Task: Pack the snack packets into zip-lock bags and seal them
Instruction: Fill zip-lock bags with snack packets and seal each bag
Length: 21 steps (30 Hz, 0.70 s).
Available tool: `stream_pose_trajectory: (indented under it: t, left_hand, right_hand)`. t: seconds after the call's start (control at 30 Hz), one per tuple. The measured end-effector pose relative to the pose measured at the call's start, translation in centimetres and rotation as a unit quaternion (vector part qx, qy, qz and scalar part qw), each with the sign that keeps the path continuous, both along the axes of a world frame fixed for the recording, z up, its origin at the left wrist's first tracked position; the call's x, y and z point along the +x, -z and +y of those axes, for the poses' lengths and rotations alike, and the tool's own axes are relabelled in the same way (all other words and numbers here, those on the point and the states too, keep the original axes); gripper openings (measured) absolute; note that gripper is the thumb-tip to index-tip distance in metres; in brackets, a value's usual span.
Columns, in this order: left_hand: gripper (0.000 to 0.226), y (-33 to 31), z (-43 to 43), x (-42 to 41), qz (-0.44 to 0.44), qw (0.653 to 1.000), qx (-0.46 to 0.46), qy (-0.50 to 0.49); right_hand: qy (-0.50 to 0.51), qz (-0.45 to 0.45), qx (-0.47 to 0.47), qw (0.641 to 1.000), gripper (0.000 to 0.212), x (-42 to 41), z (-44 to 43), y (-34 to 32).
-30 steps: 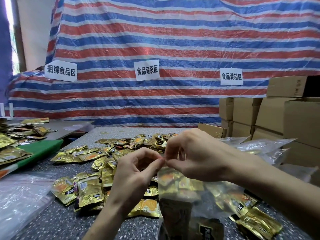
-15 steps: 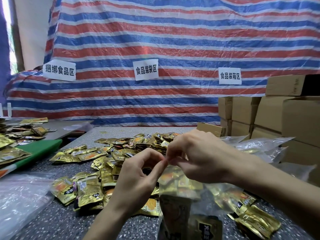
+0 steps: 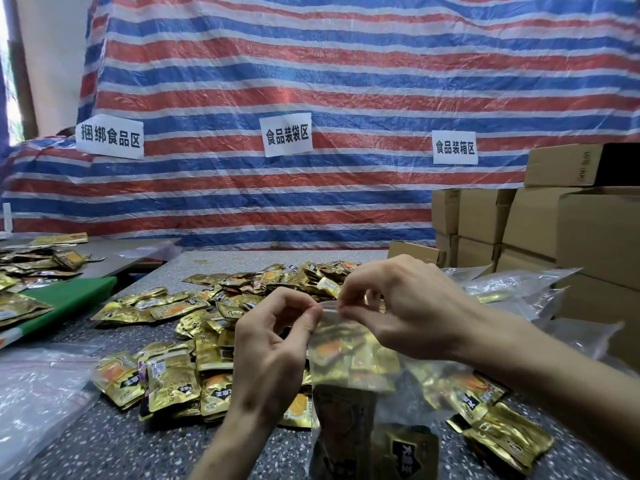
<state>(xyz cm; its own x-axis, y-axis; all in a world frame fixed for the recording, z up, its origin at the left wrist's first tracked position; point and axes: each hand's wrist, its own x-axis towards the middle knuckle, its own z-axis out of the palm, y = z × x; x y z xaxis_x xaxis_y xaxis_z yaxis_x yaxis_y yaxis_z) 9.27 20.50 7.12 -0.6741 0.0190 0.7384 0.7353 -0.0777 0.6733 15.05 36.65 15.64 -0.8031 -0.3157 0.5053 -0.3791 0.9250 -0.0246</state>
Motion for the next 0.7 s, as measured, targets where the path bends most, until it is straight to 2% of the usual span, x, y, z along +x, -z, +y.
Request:
stream_pose_trajectory:
  t: [0.33, 0.6, 0.7]
  left_hand:
    - [0.004, 0.5, -0.7, -1.3, -0.021, 1.0, 0.014, 0.005]
    - [0.006, 0.4, -0.7, -1.9, -0.028, 1.0, 0.002, 0.003]
    - [0.006, 0.4, -0.9, -2.0, -0.03, 1.0, 0.004, 0.002]
  right_hand:
    - [0.026, -0.046, -0.048, 0.997, 0.015, 0.6, 4.3, 0.8]
    - [0.013, -0.066, -0.064, 0.996, 0.011, 1.8, 7.1, 1.0]
    - [0.029, -0.084, -0.063, 0.994, 0.029, 2.4, 8.5, 1.2]
